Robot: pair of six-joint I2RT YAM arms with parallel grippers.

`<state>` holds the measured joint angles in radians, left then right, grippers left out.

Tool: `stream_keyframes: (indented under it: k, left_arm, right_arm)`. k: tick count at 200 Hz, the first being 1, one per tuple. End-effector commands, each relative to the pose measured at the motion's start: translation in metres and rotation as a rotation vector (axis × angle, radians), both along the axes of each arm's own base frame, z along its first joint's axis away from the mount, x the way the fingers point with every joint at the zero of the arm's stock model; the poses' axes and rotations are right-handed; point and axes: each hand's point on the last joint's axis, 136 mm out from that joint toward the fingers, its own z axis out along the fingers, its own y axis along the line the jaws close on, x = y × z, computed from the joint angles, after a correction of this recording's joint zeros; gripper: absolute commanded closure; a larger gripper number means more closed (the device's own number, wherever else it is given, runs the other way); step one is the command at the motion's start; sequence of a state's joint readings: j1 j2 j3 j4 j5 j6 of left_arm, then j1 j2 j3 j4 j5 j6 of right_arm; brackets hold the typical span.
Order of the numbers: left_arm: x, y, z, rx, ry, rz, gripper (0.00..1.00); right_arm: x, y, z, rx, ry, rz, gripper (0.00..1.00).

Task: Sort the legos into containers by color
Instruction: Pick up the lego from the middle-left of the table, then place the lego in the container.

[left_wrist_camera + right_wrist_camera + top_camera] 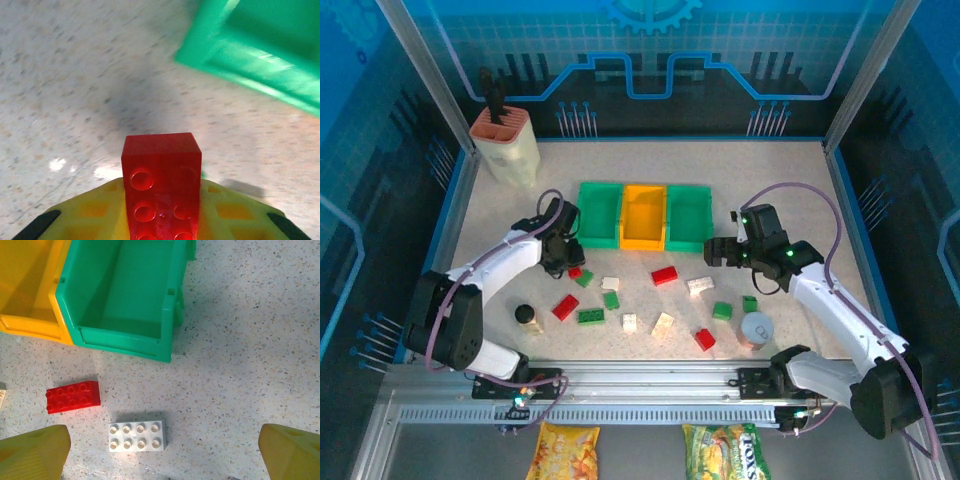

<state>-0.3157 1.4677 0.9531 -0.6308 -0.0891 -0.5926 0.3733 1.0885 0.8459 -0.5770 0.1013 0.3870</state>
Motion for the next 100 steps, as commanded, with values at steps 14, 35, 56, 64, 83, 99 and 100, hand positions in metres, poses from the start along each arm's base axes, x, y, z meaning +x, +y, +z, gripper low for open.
stream_keyframes:
  k: [14, 35, 56, 64, 83, 99, 100]
  left_arm:
    - [0.024, -0.042, 0.039, -0.048, -0.093, -0.107, 0.72]
    - [0.041, -0.073, 0.054, -0.091, -0.142, -0.155, 0.72]
    - [0.059, -0.106, 0.069, -0.129, -0.186, -0.208, 0.72]
    - [0.066, -0.119, 0.072, -0.141, -0.195, -0.228, 0.72]
    - [0.079, -0.148, 0.080, -0.165, -0.214, -0.276, 0.72]
    - [0.090, -0.172, 0.083, -0.178, -0.224, -0.306, 0.72]
    - [0.091, -0.174, 0.083, -0.179, -0.225, -0.308, 0.72]
  right_arm:
    - [-0.008, -0.002, -0.006, -0.013, 0.025, -0.012, 0.03]
    - [-0.011, -0.005, -0.005, -0.018, 0.021, -0.020, 0.02]
    - [-0.014, -0.008, -0.004, -0.024, 0.022, -0.027, 0.02]
    - [-0.016, -0.009, -0.004, -0.027, 0.022, -0.032, 0.02]
    - [-0.020, -0.014, -0.001, -0.034, 0.018, -0.043, 0.02]
    - [-0.024, -0.016, 0.001, -0.031, 0.009, -0.048, 0.02]
    - [-0.024, -0.016, 0.001, -0.032, 0.008, -0.048, 0.02]
